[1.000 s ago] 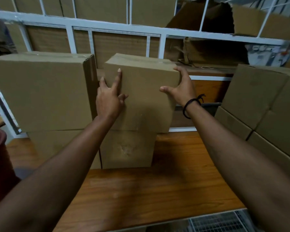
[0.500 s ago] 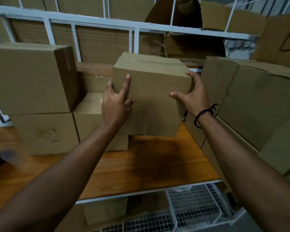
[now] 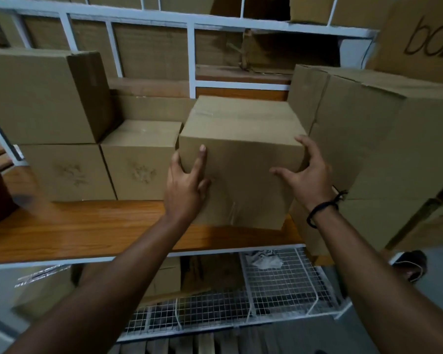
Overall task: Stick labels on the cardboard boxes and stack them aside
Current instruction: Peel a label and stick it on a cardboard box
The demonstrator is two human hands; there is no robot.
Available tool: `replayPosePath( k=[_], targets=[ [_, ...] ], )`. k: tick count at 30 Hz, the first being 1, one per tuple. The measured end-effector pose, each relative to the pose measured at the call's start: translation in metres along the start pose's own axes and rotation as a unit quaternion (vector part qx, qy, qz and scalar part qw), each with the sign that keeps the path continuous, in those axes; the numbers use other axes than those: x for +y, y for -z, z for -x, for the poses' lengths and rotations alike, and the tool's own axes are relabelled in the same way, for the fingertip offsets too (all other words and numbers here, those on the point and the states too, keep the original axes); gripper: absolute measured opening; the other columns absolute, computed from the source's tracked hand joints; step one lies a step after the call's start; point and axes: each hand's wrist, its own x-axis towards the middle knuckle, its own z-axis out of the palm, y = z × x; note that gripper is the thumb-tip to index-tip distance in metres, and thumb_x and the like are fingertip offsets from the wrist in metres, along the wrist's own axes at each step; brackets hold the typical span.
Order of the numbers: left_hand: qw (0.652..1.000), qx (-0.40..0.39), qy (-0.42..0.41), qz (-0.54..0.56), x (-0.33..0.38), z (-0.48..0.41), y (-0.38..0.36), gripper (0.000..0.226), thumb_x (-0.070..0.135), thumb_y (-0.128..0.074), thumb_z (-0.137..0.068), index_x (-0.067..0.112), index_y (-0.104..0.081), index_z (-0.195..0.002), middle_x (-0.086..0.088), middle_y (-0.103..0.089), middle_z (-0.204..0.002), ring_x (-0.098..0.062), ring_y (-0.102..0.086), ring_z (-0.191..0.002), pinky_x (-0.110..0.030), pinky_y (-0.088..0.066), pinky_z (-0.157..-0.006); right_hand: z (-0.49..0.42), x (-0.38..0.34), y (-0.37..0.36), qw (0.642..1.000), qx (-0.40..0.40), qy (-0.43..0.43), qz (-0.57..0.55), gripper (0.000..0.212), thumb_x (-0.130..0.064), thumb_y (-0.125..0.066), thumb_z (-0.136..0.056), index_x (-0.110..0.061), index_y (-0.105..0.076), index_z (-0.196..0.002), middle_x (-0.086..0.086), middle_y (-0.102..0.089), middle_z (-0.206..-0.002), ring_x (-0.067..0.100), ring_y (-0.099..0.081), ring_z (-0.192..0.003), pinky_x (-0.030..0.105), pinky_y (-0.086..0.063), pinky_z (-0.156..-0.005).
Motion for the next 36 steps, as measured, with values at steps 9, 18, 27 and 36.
replayPosePath(
  k=[9, 18, 27, 36],
  targets=[
    [0.997, -0.060, 0.039, -0.031, -0.003, 0.032, -0.016, 0.086, 0.026, -0.074, -0.087, 0.037, -0.017, -0.150, -0.035, -0.034, -0.143, -0.051, -0.049, -0.116, -0.048, -0.055, -0.073, 0.030, 0.035, -0.018, 0.998, -0.031, -0.051, -0.005, 0.078, -0.033, -0.088, -0.064, -0.027, -0.050, -0.132, -0.001, -0.056, -0.132, 0.018, -0.052, -0.121, 0.032, -0.047, -0.099],
    [0.991, -0.078, 0.090, -0.059, -0.046, 0.066, 0.000, 0.083, 0.035, -0.070, -0.088, 0.039, -0.016, -0.152, -0.034, -0.035, -0.141, -0.049, -0.050, -0.113, -0.047, -0.055, -0.071, 0.053, 0.033, -0.070, 0.996, -0.074, -0.036, -0.025, 0.079, -0.030, -0.087, -0.066, -0.022, -0.049, -0.134, -0.002, -0.052, -0.136, 0.004, -0.042, -0.117, 0.021, -0.039, -0.097],
    [0.982, -0.096, 0.144, -0.069, -0.114, 0.091, 0.023, 0.090, 0.039, -0.066, -0.089, 0.047, -0.002, -0.151, -0.026, -0.025, -0.149, -0.044, -0.044, -0.123, -0.049, -0.054, -0.083, 0.076, 0.017, -0.146, 0.993, -0.113, -0.028, -0.019, 0.077, -0.028, -0.086, -0.067, -0.023, -0.048, -0.134, 0.005, -0.053, -0.134, 0.024, -0.048, -0.124, 0.036, -0.047, -0.097],
    [0.977, -0.110, 0.173, -0.058, -0.173, 0.099, 0.034, 0.094, 0.034, -0.070, -0.088, 0.045, -0.001, -0.150, -0.028, -0.021, -0.152, -0.047, -0.042, -0.128, -0.052, -0.054, -0.082, 0.091, 0.005, -0.208, 0.991, -0.128, -0.041, -0.014, 0.075, -0.026, -0.085, -0.070, -0.020, -0.049, -0.135, 0.006, -0.052, -0.138, 0.022, -0.045, -0.127, 0.027, -0.039, -0.099]
  ],
)
